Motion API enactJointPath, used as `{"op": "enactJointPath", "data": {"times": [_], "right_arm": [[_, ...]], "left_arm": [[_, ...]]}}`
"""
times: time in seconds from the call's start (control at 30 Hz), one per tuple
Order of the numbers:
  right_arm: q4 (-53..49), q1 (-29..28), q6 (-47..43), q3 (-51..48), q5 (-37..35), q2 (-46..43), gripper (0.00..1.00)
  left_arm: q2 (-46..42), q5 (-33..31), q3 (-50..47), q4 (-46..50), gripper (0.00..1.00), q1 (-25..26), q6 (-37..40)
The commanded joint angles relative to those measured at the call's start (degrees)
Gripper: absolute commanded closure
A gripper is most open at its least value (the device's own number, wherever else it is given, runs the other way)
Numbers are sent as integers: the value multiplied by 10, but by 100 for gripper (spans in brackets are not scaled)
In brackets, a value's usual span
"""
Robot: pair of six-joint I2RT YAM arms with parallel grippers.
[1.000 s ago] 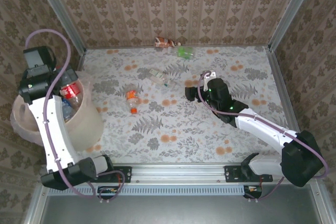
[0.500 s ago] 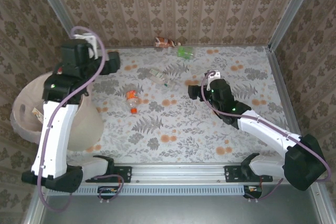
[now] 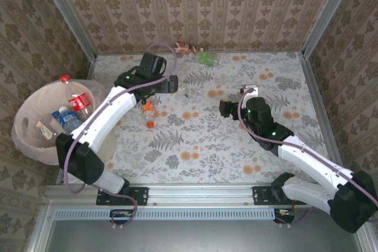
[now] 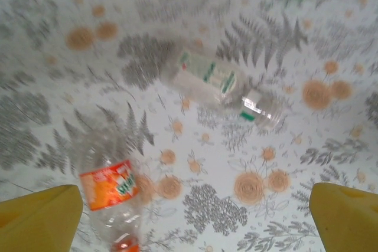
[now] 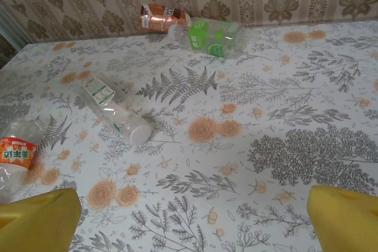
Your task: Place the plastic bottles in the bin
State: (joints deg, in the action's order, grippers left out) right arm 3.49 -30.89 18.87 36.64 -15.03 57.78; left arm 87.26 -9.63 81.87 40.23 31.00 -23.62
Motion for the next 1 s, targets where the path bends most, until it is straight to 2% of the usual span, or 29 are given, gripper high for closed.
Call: {"op": "enactJointPath", "data": {"times": [0.0,0.1,0.23,0.5,0.67,0.8,0.97], "right_arm": [[22,4,14,-21,1,-19,0],[22,6,15,-20,2,-18,0],[19,7,16,-13,2,-9,0],[19,9,28,-12,1,-1,0],[7,10,24,-10,1,-6,0],[1,10,24,-8,-1,-7,0],[-9,10,25,-7,0,-13,0]], "left_arm": [[9,40,-45,-31,0,-29,-49],[23,48,-83,-52,0,-45,-54],[64,127,-89,-39,0,-101,-46],[115,108,-118,-52,0,-135,-42],[143,138,-137,-102,0,-146,-22],[180,141,-138,-128,7,-147,-23],[222,133,-128,-143,25,-147,-20]]}}
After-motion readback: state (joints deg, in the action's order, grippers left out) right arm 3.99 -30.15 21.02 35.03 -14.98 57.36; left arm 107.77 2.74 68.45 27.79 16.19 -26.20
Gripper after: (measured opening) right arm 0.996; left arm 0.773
